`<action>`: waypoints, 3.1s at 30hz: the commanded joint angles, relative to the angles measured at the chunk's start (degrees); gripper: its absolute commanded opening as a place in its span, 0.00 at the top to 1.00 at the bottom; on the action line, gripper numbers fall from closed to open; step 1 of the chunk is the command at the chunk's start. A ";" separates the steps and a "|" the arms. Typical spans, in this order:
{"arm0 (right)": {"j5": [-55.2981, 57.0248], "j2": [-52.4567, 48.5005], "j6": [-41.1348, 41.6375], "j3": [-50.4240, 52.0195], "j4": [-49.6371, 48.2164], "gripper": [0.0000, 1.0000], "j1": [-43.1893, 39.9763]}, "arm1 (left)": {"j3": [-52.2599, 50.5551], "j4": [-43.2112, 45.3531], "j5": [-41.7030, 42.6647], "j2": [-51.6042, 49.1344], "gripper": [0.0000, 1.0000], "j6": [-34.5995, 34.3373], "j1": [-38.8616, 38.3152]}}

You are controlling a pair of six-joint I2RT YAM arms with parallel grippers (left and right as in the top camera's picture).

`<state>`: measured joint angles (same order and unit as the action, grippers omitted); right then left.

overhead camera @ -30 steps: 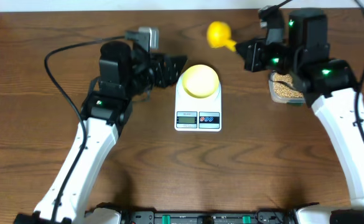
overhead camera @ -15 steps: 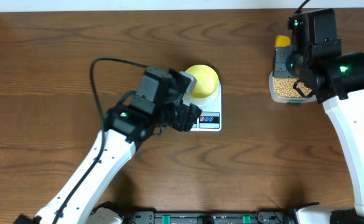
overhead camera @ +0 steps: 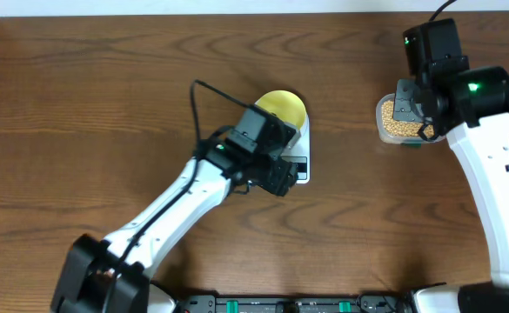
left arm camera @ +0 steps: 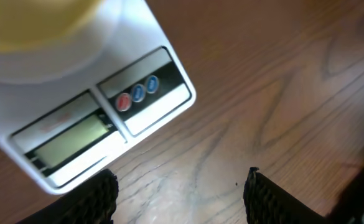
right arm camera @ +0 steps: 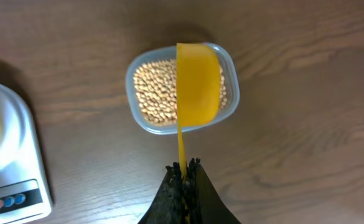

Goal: Scoop item into bowl and weigh 50g on scale
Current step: 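Move the scoop with the right gripper over the soybean tub, then move the left gripper down in front of the scale buttons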

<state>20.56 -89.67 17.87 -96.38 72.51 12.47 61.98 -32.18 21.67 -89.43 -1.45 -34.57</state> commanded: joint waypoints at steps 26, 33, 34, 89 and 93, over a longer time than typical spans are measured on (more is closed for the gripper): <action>0.90 -1.40 1.38 -0.57 1.64 0.99 -1.77 | 0.79 12.63 -7.19 -13.35 0.33 -3.72 -2.27; 0.92 -1.40 1.38 -0.57 1.66 0.99 -1.77 | 0.76 13.90 -9.44 -13.55 0.33 -3.52 -2.27; 0.92 -1.40 1.40 -0.57 1.64 0.99 -1.77 | 0.76 13.90 -9.38 -13.62 0.33 -3.54 -2.27; 0.94 -1.40 1.36 -0.57 1.25 0.99 -1.77 | 0.24 14.58 -8.70 -17.38 0.32 -3.76 -4.42; 0.94 -1.40 1.36 -0.57 1.20 0.99 -1.77 | 0.13 14.51 -8.70 -17.77 0.32 -3.76 -4.42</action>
<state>20.84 -90.72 18.48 -96.38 73.84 10.94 61.98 -17.52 13.17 -105.01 -4.69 -38.89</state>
